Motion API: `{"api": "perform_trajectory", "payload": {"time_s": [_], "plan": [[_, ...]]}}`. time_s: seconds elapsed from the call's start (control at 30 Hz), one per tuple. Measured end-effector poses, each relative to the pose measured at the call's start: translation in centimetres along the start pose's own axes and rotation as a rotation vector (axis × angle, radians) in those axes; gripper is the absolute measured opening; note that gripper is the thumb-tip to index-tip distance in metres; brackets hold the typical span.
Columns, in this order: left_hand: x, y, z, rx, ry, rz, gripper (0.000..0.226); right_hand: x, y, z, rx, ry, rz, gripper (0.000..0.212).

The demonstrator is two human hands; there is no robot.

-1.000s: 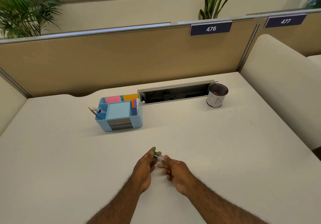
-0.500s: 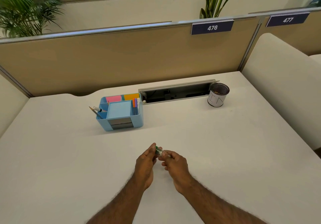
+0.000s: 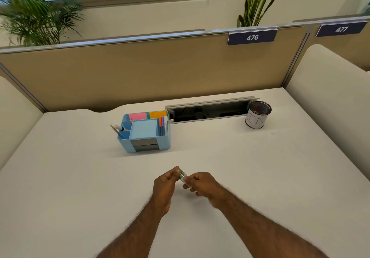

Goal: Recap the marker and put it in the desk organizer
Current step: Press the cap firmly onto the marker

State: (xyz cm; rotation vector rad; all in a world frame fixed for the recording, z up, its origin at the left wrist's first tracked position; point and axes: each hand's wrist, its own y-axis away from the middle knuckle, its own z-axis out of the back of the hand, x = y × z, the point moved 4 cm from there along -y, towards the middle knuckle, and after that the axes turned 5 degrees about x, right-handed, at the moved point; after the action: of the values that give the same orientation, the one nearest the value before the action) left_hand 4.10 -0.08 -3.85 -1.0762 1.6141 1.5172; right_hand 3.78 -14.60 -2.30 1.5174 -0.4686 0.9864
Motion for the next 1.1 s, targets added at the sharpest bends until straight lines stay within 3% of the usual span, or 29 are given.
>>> {"api": "perform_trajectory", "payload": {"time_s": [0.2,0.3,0.37,0.43,0.63,0.9,1.1], "plan": [[-4.1,-0.8,0.6,0.012,-0.310,-0.093,0.042,4.3,-2.7,-0.2,-0.008,0.426,0.087,0.033],[-6.1,-2.2,2.4,-0.159,-0.493,-0.150,0.050,7.8,-4.0,-1.0,-0.107,0.513,0.225,0.037],[-7.7,-3.2,4.1,-0.322,-0.742,-0.222,0.056,10.1,-4.8,-1.6,-0.158,0.515,0.299,0.040],[-8.9,-4.3,5.9,-0.383,-0.981,-0.294,0.064,12.2,-5.9,-2.0,-0.205,0.516,0.361,0.041],[-10.0,-7.4,9.9,-0.240,-1.457,-0.156,0.078,17.2,-9.2,-3.6,-0.289,0.691,0.451,0.040],[-9.4,-8.1,10.1,-0.230,-1.295,-0.151,0.082,20.5,-13.2,-6.8,-0.196,0.966,0.485,0.036],[-8.9,-8.3,10.2,-0.227,-1.313,-0.143,0.081,19.8,-15.1,-7.6,-0.149,1.014,0.408,0.033]]}}
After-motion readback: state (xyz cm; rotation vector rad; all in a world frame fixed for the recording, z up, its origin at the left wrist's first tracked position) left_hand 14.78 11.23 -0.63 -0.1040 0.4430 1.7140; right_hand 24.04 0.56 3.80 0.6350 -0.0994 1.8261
